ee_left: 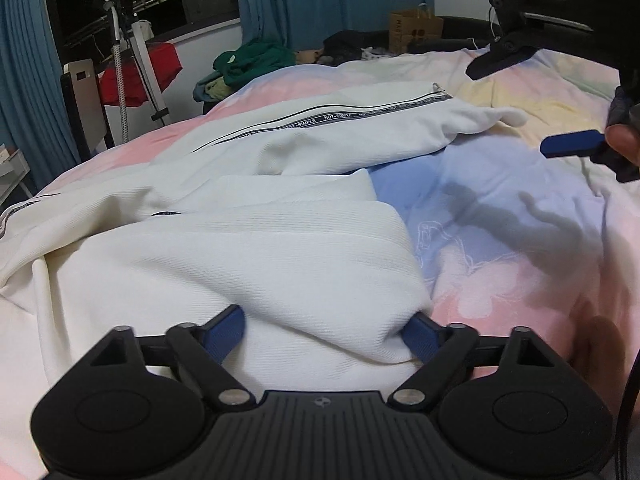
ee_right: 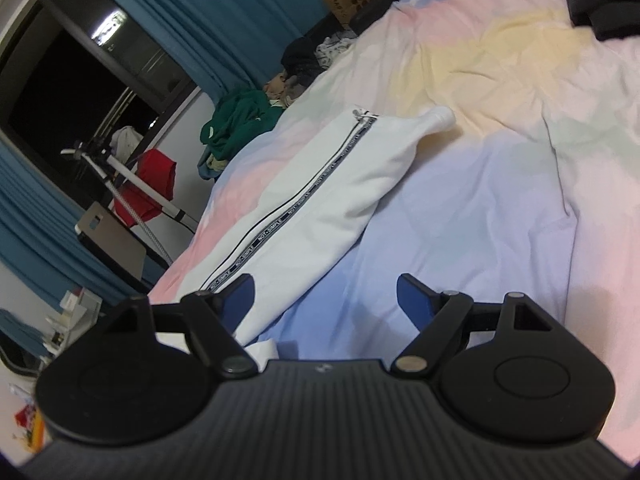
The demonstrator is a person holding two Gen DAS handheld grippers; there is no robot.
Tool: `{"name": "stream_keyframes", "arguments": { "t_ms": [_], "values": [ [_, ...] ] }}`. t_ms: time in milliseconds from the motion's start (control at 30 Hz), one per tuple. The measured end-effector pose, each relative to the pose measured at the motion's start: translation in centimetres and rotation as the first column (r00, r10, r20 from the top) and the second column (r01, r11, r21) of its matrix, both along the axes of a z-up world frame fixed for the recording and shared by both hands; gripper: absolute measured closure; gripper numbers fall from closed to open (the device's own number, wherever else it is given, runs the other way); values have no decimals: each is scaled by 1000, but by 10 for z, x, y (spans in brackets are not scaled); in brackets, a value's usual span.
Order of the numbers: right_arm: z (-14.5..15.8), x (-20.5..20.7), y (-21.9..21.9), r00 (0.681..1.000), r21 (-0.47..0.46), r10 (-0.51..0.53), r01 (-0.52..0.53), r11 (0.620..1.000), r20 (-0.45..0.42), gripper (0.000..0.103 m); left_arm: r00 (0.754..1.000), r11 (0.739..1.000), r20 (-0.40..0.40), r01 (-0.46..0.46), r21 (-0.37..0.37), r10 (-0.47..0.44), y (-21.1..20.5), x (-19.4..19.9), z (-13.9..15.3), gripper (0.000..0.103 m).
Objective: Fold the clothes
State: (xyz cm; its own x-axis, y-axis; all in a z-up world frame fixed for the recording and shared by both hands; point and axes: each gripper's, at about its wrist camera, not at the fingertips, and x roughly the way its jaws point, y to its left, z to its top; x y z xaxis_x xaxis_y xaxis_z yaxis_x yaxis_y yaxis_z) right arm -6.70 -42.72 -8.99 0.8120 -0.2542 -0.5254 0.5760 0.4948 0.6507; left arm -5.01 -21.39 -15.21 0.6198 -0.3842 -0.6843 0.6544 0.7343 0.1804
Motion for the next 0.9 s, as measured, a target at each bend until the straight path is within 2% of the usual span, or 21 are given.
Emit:
{"name": "stream_keyframes", "arguments": {
  "t_ms": [100, 167, 267, 333, 467, 633, 767, 833, 900],
  "values": [
    [-3, 1, -2, 1000, 23, 1, -1, 1000, 3, 22, 1000, 1000, 10, 16, 3, -16, 1, -2, 3, 48],
    [-3, 2, -2, 1000, 24, 2, -2, 1000, 4, 22, 999, 999, 12, 33, -1, -33, 2, -4, 5, 68],
    [-4, 1, -2, 1000, 23, 0, 0, 1000, 1, 22, 999, 998, 12, 53, -14, -53, 7, -6, 12, 81],
    [-4, 1, -1, 1000, 23, 1, -1, 1000, -1, 22, 999, 997, -8, 51, -53, -52, 16, -1, 23, 87],
    [-3, 3, 1, 1000, 14, 16, -16, 1000, 1, 22, 997, 984, -66, 29, -174, -41, 43, 18, 57, 91],
    [-1, 6, 7, 999, 8, 40, -40, 999, 17, 22, 993, 936, -107, -87, -341, 53, 103, 55, 108, 91],
    [-1, 9, 12, 997, 23, 67, -68, 997, 33, 22, 976, 908, -69, -216, -359, 204, 160, 89, 123, 91],
    [-3, 11, 15, 995, 48, 89, -92, 995, 52, 22, 959, 888, -50, -278, -367, 279, 189, 106, 130, 91],
    [-8, 15, 17, 987, 104, 131, -141, 985, 93, 22, 933, 873, -42, -349, -341, 357, 214, 123, 126, 91]
  ]
}}
